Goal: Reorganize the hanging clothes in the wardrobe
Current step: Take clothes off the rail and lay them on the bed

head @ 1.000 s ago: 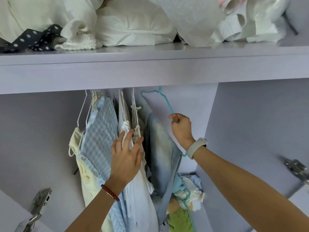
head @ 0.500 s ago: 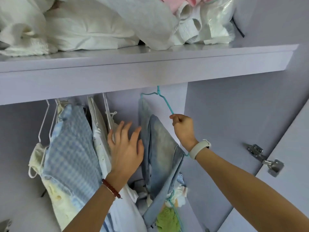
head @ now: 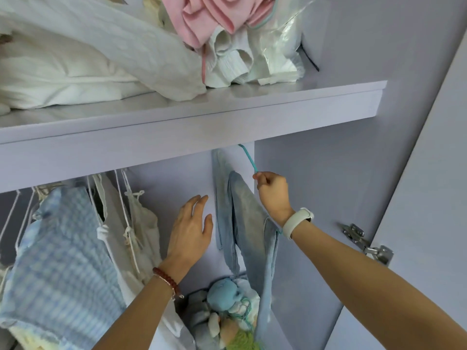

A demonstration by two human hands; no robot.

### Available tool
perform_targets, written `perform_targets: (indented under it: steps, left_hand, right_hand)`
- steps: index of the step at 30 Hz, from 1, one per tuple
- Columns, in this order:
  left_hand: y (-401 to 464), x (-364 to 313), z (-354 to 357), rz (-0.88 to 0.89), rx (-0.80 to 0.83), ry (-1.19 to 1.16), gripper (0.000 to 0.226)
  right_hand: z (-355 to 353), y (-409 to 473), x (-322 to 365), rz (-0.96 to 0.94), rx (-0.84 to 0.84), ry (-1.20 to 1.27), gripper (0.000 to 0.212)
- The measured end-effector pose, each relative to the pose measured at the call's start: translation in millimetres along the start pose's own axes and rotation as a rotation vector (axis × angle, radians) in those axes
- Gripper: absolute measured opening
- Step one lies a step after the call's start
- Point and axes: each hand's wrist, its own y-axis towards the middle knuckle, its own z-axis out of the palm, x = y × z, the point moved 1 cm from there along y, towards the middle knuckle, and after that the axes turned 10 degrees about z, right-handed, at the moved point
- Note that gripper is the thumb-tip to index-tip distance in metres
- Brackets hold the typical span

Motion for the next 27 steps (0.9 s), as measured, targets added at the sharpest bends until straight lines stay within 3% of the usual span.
perform_targets:
  steps: [12,16,19,27]
  left_hand:
    - [55.1,-51.1,53.4,0.005,-0.023,-0.171,0.054]
    - [42.5,-91.7,88.9,0.129,0.102,-0.384,0.034]
    - [16.2,-118.0,115.9,0.076,0.191,-0.636,0.016]
    - [-62.3,-197.0,168.4,0.15,0.585,-0.871,0.025]
  right_hand:
    - [-107.6,-62.5,-81.3,0.035,0.045,-0.116,0.024]
    - [-153.0,-100.0,-109.1,0.138,0.071,-0.151,0.025]
    - [-187.1,-135.7,-129.4,0.254,0.065,-0.208,0.023]
    - [-265.2,-248.4,-144.3,0.535,-0.019,-0.536,0.018]
